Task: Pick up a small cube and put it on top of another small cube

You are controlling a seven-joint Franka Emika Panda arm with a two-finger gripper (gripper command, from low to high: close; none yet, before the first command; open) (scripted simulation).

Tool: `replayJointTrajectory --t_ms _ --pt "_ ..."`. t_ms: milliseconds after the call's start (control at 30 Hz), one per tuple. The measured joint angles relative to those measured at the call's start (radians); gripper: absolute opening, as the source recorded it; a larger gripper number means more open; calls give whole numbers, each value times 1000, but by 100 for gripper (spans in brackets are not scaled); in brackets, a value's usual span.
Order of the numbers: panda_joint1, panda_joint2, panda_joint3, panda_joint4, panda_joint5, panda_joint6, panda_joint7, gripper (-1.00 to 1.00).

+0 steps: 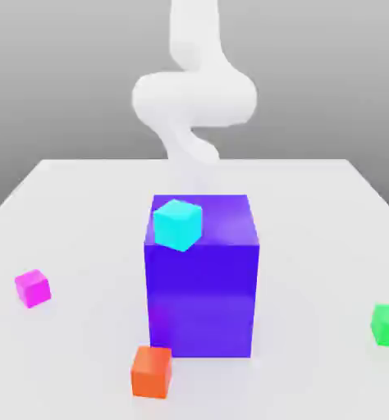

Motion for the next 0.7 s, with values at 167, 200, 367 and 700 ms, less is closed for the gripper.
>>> replayJointTrajectory --t_ms 167,200,367,700 --pt "-60 189 -135 -98 17 116 -43 0" --pt "-72 225 -162 -117 21 138 -52 0" --pt "-134 405 -289 -211 49 247 -101 0" --pt "-330 773 -478 -398 150 464 -233 0"
